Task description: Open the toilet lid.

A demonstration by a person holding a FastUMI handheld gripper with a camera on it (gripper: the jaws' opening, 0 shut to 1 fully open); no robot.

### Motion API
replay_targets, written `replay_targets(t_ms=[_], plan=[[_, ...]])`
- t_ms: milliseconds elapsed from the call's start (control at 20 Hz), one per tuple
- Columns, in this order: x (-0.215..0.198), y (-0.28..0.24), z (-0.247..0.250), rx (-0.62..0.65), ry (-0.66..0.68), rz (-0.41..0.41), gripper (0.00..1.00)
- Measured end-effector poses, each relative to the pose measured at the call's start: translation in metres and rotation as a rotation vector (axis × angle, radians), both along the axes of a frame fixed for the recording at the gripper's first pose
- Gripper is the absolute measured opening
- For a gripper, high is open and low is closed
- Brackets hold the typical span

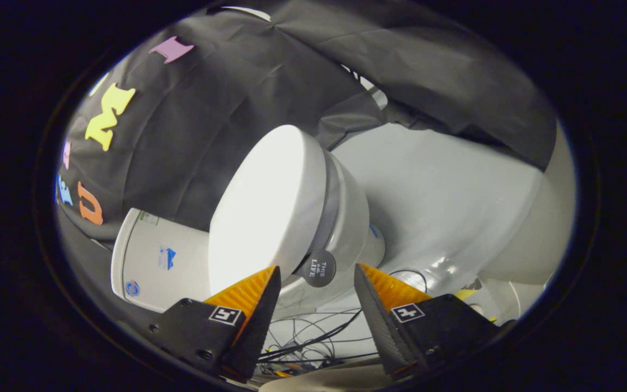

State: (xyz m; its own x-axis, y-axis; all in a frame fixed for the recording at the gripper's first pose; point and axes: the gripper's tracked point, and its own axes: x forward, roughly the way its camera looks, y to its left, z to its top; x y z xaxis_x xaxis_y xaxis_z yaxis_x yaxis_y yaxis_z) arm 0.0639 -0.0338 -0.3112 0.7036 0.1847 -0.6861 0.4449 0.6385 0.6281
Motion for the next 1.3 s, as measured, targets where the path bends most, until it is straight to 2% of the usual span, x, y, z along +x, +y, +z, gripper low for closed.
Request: replay_targets(t_ms=[200, 700, 800, 950, 1150, 1300], plan=[[0.009, -0.005, -0.015, 0.089, 0.004, -0.031, 0.79], [0.023, 0.004, -0.027, 0.269, -0.003, 0.003, 0.62], [0.025, 0.004, -0.027, 0.295, -0.001, -0.017, 0.53], [0.025, 0.004, -0.03, 0.303, 0.012, -0.05, 0.32], [0.028, 0.002, -0.026, 0.301, 0.012, -0.087, 0.23], [0.027, 0.002, -0.024, 0.349, 0.015, -0.114, 0.18]])
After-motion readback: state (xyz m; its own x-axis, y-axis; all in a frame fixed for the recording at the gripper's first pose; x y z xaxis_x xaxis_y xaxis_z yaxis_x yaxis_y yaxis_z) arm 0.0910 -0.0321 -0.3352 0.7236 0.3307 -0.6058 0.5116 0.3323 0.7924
